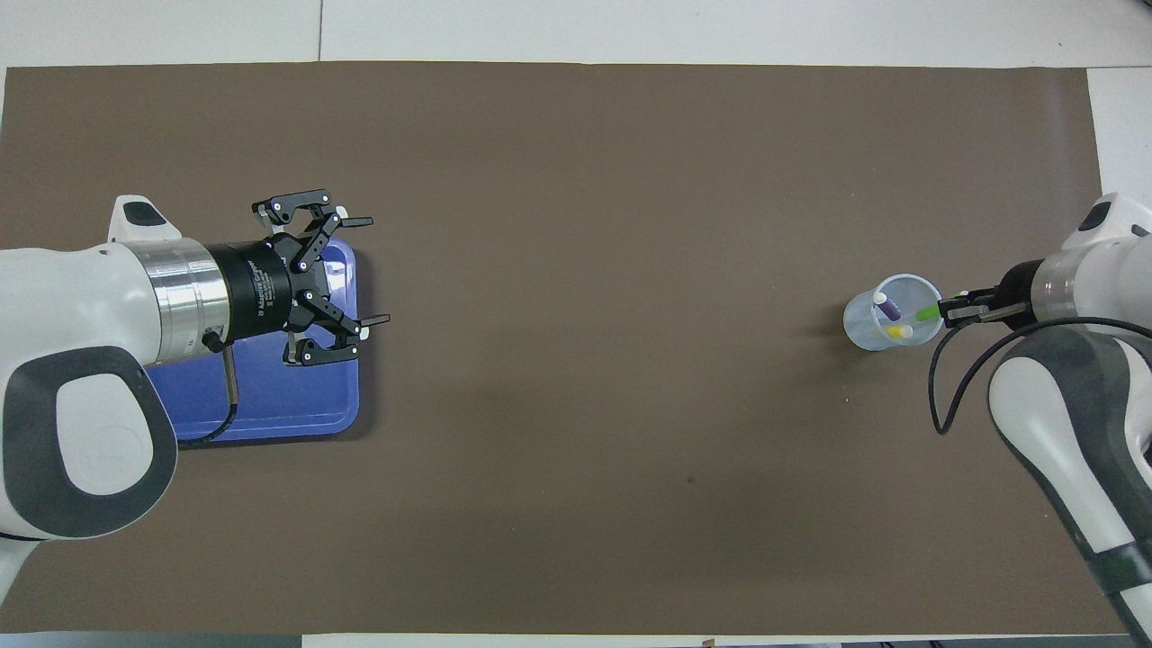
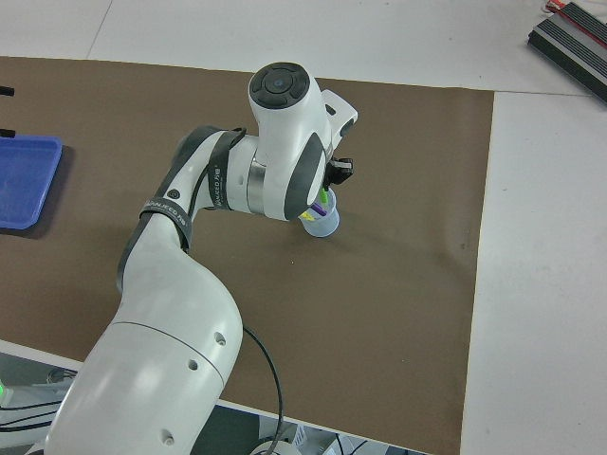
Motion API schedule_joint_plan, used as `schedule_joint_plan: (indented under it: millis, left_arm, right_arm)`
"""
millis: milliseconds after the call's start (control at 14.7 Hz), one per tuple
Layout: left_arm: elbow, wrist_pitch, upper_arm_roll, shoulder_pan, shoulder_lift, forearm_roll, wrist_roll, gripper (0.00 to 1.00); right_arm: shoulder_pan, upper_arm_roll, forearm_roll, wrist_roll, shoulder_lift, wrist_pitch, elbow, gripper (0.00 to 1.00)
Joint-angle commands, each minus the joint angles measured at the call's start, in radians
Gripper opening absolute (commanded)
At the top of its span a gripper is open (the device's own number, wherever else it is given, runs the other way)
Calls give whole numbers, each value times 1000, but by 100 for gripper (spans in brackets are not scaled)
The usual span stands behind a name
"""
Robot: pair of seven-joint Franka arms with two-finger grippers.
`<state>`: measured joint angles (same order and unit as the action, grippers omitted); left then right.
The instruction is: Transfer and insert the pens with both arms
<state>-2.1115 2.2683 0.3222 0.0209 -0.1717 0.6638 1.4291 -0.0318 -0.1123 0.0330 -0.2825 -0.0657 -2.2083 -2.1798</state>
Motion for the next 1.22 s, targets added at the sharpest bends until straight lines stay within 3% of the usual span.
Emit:
schedule_joint_plan:
  millis: [0,272,340,408,612,953,1157]
  left_arm:
    - [45,-151,0,49,3,-139,-180,100]
    - [125,-353,-53,91,27,-268,-441,100]
    - [152,-396,-74,85,38,-321,-473,100]
    - [178,-438,-80,74,46,-370,-508,100]
    - [257,-585,-178,12,72,-505,-723,100]
    - [418,-812,-307,-36,72,-631,-1184,100]
    - [482,-921,-351,-65,72,-635,-1355,100]
  right_arm:
    - [4,0,79,19,-9,-34,-44,0]
    - [4,0,90,17,10,-73,-48,4]
    - [4,-1,90,22,11,-71,-48,50]
    - [4,-1,88,25,12,-73,-46,76]
    - [6,-3,90,31,20,-71,-29,100]
    - [6,-4,87,59,18,-28,55,100]
    - [6,-6,70,80,26,120,188,100]
